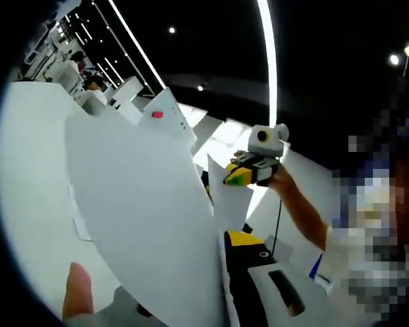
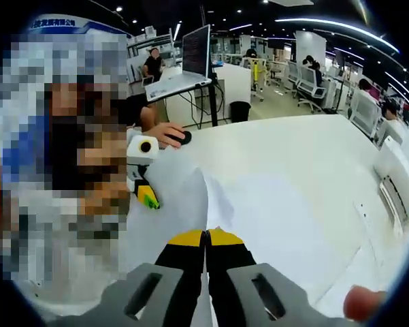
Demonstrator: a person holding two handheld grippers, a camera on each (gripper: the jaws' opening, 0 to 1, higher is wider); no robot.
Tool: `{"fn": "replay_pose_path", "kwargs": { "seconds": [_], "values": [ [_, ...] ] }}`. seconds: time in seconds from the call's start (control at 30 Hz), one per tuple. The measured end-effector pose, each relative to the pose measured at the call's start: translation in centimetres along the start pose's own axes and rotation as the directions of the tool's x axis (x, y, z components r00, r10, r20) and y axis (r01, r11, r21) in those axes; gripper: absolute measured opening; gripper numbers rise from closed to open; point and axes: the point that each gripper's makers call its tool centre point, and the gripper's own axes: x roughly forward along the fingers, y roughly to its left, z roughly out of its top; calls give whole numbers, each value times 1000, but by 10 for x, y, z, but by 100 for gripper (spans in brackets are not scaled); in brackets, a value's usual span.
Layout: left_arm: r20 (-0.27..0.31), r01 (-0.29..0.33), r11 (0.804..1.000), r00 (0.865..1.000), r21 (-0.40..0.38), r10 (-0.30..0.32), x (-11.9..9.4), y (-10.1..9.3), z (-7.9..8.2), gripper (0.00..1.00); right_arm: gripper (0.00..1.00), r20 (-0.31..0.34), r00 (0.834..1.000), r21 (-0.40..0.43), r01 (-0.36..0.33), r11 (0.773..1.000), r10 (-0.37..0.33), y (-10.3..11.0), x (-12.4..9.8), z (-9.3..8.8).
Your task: Organize the stack of printing papers by aligning and flattening the scattered papers on the table
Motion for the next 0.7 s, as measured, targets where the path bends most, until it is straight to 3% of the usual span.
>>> {"fn": "replay_pose_path", "kwargs": {
  "seconds": [0.3, 0.7],
  "values": [
    [4, 1, 1000, 1000, -10, -1, -1, 2, 2, 11, 0, 15, 999, 5, -30, 1000, 30, 2, 8, 8],
    [-4, -10, 1000, 1000, -4, 10, 0, 3, 0, 11, 0, -28, 997, -40, -77, 996, 76, 13, 34, 26]
  ]
}}
